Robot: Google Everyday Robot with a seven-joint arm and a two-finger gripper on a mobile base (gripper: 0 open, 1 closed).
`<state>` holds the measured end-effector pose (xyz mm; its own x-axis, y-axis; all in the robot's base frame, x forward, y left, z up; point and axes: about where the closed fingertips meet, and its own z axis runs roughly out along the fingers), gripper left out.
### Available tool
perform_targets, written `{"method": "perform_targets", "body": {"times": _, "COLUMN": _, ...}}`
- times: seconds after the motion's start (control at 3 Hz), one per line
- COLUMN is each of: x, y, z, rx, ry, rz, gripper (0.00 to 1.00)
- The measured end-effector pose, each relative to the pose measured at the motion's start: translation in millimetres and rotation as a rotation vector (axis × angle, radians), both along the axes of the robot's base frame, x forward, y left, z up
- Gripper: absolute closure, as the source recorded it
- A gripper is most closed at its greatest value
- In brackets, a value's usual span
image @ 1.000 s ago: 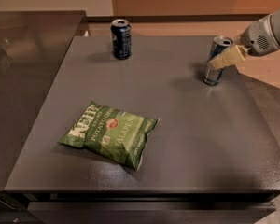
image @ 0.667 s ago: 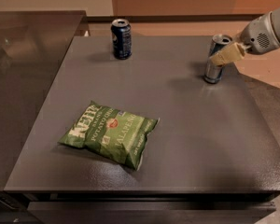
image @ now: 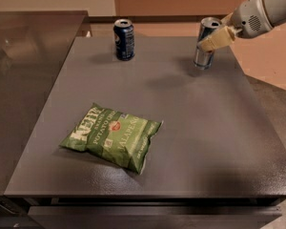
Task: Move redbull can near pepsi can
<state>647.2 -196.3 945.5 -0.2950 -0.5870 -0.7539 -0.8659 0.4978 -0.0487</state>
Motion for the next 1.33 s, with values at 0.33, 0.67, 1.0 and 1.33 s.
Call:
{"method": "perform_targets", "body": {"times": 0.33, "x": 18, "y": 31, "z": 9, "rx": 0.020, "ry": -0.014, "rz": 0.050, "gripper": 1.00}}
{"method": "perform_targets", "body": {"times": 0.67, "x": 32, "y": 66, "z": 10, "rx": 0.035, "ry": -0.008, "rz": 0.103, "gripper": 1.00}}
{"method": "perform_targets", "body": {"times": 1.0, "x": 38, "y": 97, "z": 0, "rx": 0.034, "ry": 0.018, "rz": 0.154, "gripper": 1.00}}
{"method": "perform_targets", "body": {"times": 1.33, "x": 39, "y": 121, "z": -14, "rx": 0.026, "ry": 0.046, "rz": 0.192, "gripper": 1.00}}
